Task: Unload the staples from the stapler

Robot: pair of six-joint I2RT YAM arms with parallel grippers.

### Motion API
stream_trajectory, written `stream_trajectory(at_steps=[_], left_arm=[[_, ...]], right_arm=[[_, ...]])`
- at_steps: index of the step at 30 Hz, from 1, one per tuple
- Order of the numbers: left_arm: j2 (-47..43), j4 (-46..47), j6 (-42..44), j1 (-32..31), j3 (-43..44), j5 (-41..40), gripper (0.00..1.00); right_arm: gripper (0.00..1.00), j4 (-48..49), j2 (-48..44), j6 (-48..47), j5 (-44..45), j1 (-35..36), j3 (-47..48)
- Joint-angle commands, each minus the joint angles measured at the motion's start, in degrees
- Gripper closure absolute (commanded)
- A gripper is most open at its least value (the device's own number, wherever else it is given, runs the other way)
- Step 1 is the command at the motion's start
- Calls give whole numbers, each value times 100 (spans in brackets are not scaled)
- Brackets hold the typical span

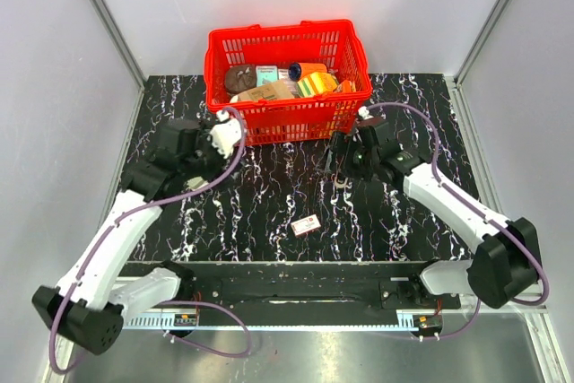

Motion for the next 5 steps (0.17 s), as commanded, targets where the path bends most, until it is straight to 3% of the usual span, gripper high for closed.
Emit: stream_trajectory(at_steps=[1, 5], left_arm=[[-493, -142, -276, 512, -255, -293, 1], [-732, -142, -539, 1513, -300, 330, 1]], right_arm=[[1, -302, -259, -276, 413, 36, 229], [1, -329, -602, -391, 764, 37, 300]])
